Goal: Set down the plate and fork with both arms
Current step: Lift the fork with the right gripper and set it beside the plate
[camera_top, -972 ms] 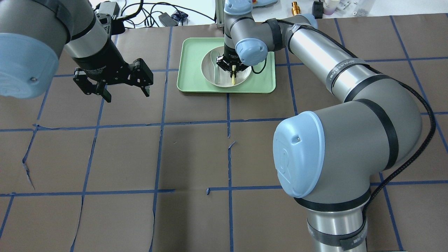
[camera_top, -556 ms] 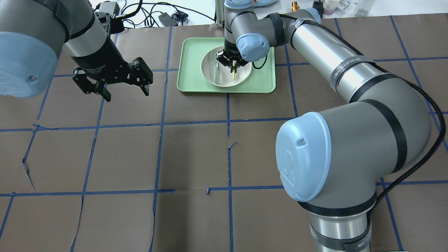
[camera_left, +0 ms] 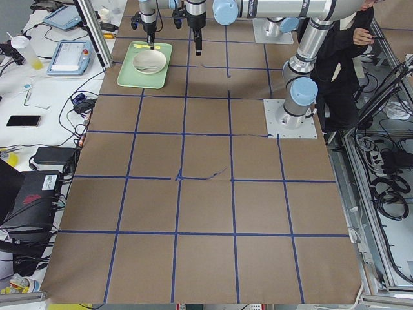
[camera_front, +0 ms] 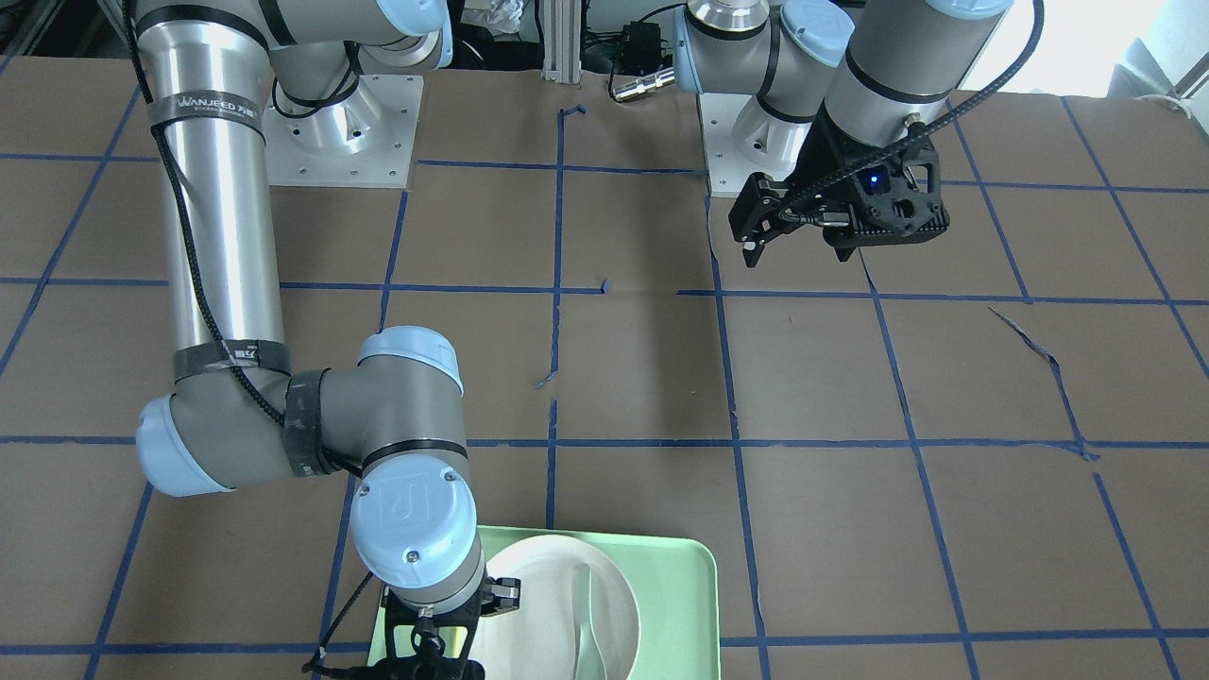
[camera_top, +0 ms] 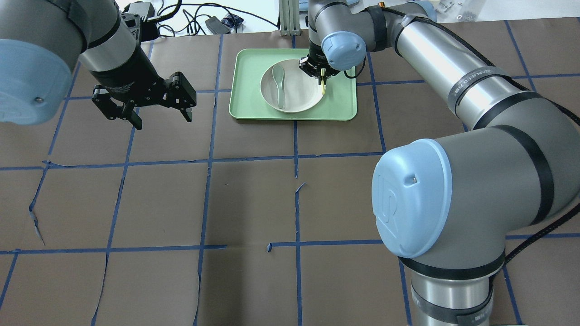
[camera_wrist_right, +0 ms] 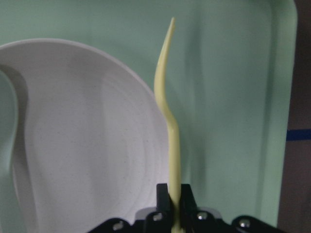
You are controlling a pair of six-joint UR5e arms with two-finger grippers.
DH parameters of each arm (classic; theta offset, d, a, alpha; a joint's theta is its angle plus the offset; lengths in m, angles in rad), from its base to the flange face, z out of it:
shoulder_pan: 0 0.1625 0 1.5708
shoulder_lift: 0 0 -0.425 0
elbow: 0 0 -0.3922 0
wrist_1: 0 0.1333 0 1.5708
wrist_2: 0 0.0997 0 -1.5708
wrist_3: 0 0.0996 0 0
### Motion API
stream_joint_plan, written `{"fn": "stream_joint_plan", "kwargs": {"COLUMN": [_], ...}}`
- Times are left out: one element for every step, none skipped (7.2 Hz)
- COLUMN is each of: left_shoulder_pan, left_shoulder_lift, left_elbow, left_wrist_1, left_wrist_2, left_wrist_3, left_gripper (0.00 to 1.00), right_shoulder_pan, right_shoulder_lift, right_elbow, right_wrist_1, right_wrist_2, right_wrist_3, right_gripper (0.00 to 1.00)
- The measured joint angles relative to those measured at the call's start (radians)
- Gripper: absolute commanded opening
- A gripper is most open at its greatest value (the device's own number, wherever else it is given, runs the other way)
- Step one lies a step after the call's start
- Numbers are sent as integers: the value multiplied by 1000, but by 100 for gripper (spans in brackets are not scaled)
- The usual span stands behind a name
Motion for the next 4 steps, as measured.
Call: {"fn": "stream_joint_plan", "kwargs": {"left_shoulder_pan": [1, 2, 2, 2], "left_shoulder_lift": [0, 0, 1, 1], "left_elbow": [0, 0, 0, 0], "left_wrist_1": [0, 0, 0, 1], "left_wrist_2": [-1, -2, -2, -2], "left_wrist_3": [0, 0, 0, 0], "left_gripper": [100, 100, 100, 100], "right_shoulder_pan": [-16, -25, -29, -30], "right_shoulder_lift": [-1, 1, 6, 10], "right_elbow": [22, 35, 42, 44], "right_wrist_1": [4, 5, 4, 2], "right_wrist_2": [-33, -48, -53, -50], "right_wrist_3": [-6, -13, -19, -21], "right_gripper": [9, 11, 21, 91]}}
